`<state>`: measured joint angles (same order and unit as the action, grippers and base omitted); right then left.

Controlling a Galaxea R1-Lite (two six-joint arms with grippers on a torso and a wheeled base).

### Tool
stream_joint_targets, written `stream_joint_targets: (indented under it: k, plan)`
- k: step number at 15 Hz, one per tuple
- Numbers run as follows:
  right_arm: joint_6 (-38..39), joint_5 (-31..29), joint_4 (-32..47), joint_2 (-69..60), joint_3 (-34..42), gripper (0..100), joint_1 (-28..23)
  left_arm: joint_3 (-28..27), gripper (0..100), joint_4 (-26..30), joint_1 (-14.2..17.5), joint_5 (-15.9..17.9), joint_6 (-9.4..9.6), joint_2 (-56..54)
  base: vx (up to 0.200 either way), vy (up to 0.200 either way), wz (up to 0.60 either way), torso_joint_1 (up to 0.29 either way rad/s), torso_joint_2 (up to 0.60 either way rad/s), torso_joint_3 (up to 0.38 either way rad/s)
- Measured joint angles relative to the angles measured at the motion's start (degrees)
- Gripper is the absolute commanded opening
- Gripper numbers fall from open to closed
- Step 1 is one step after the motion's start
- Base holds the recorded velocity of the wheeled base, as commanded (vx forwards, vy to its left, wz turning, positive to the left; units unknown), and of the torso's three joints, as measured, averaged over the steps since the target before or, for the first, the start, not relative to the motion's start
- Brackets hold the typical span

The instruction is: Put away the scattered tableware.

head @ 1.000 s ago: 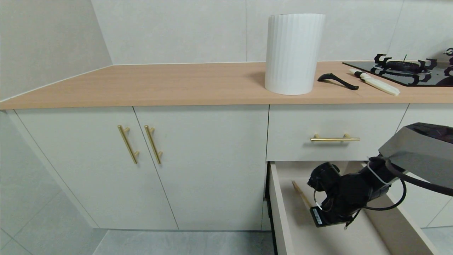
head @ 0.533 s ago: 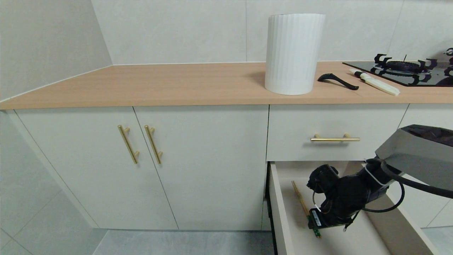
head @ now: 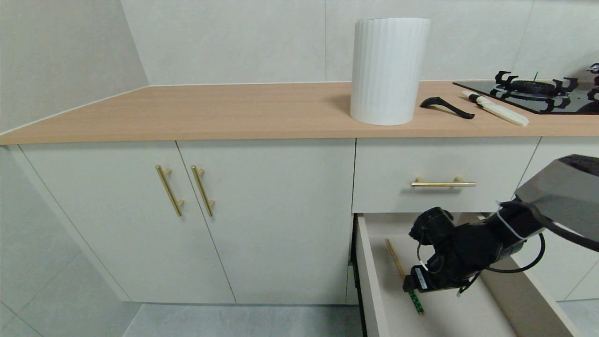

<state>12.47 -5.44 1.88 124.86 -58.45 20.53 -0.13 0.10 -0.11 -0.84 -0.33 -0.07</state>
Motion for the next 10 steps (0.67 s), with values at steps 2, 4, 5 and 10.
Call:
stream_joint_targets:
  k: [2,4,5,10]
  plan:
    - [-0.11,0.05,0.55,-5.45,0.83,100,-0.61,0.02,100,0.0,0.01,-0.02,0.0,0.0,0.0,0.0,0.0,0.0,0.0,0.0]
    - [-0.32,0.13,2.35,-12.18,1.4,100,-1.68,0.04,100,0.0,0.01,0.0,0.0,0.0,0.0,0.0,0.0,0.0,0.0,0.0]
    - [-0.49,0.24,3.95,-16.15,1.46,100,-2.47,0.04,100,0.0,0.01,-0.02,0.0,0.0,0.0,0.0,0.0,0.0,0.0,0.0]
    - [-3.19,0.18,6.81,-31.85,1.16,100,-7.3,0.0,100,0.0,0.01,-0.02,0.01,0.0,0.0,0.0,0.0,0.0,0.0,0.0]
